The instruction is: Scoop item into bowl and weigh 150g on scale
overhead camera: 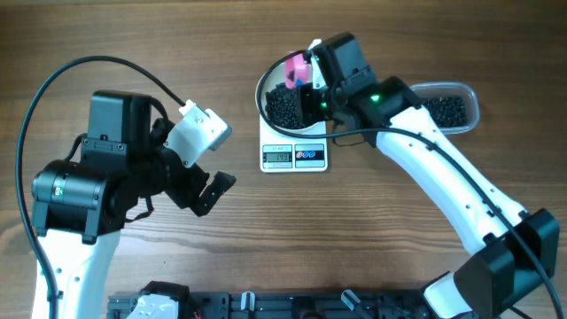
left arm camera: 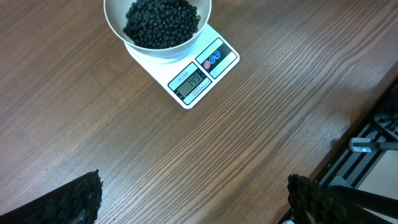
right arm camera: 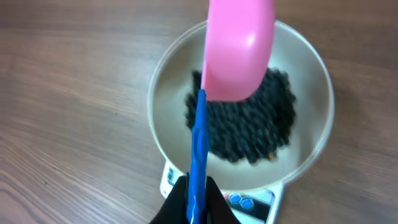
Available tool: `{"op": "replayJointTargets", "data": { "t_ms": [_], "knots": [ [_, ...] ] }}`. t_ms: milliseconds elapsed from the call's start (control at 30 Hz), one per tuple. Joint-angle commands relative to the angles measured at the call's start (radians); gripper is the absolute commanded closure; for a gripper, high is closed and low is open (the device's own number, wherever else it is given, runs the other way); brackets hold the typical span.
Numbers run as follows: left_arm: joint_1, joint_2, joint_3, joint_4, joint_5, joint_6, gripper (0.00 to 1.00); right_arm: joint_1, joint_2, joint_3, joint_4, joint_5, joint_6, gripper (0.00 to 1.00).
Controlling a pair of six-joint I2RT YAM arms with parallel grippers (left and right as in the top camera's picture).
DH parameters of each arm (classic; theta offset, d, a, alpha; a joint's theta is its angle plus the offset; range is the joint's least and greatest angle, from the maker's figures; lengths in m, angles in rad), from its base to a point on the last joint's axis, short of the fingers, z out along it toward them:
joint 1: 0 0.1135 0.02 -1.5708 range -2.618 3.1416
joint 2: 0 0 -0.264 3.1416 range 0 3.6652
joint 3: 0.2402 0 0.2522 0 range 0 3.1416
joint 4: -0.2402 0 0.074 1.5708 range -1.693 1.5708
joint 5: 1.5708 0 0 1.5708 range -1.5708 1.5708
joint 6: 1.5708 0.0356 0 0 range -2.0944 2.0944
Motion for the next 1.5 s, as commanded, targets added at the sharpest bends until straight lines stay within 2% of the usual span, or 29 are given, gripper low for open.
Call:
{"op": "replayJointTargets", "data": {
  "t_ms": [0, 267, 833, 1167, 1467],
  "knots": [
    [0.007, -0.001, 0.016, -0.001, 0.012, 0.011, 0.00, 0.005, 0.008, 0.010, -0.017, 0.041, -0.009, 0.96],
    [0.007, -0.001, 0.016, -0.001, 0.012, 0.011, 0.00, 0.006, 0.010, 0.011, -0.078, 0.063, -0.010, 0.96],
    [0.007, -0.001, 0.016, -0.001, 0.012, 0.011, 0.00, 0.006, 0.013, 0.010, -0.087, 0.071, -0.010, 0.96],
    [0.007, -0.001, 0.016, -0.001, 0.012, 0.011, 0.00, 0.005, 0.013, 0.011, -0.068, -0.001, 0.038, 0.96],
    [0.007, -0.001, 0.016, -0.001, 0.012, 0.011, 0.00, -0.002, 0.004, 0.011, 0.081, -0.009, 0.141, 0.96]
  ]
}}
